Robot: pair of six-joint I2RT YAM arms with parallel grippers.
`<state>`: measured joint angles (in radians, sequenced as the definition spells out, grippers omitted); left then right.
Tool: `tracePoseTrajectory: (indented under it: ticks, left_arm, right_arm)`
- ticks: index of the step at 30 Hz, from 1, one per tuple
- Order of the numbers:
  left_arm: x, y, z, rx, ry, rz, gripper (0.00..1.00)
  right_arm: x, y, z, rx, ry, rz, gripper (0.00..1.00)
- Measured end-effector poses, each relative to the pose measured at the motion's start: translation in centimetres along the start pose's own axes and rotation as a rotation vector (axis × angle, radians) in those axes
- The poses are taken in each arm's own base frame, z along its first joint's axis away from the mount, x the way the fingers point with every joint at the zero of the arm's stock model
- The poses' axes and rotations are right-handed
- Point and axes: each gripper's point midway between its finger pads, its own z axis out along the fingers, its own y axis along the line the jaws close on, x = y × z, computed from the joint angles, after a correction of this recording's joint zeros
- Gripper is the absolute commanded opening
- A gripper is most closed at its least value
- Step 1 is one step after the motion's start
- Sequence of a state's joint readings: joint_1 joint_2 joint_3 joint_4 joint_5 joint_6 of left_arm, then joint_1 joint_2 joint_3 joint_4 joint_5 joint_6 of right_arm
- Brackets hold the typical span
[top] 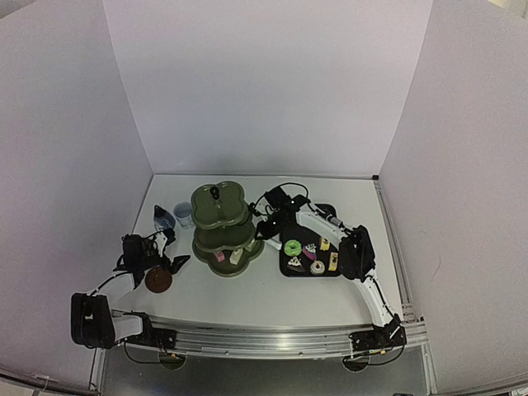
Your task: Serve the afternoon tea
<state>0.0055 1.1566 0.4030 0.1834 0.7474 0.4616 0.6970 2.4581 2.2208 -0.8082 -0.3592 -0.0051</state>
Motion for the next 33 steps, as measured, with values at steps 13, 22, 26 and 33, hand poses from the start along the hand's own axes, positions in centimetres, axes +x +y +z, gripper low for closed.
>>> tracePoseTrajectory:
  ticks: [13,22,26,33]
  left_arm:
    - [0.4,-0.2,0.2,0.015,0.007,0.004,1.00]
    - [0.5,-0.2,0.3,0.017,0.011,0.011,1.00]
    - [0.5,-0.2,0.3,0.017,0.011,0.020,1.00]
    - [0.5,-0.2,0.3,0.017,0.011,0.022,1.00]
  right_arm:
    - [0.2,0.5,0.2,0.002,0.005,-0.047,0.20]
    - [0.0,-0.1,0.1,0.038,0.001,-0.049,0.32]
    - [-0.3,0.0,-0.1,0.043,-0.005,-0.052,0.33]
    - [-1.5,0.4,-0.9,0.043,-0.038,-0.052,0.33]
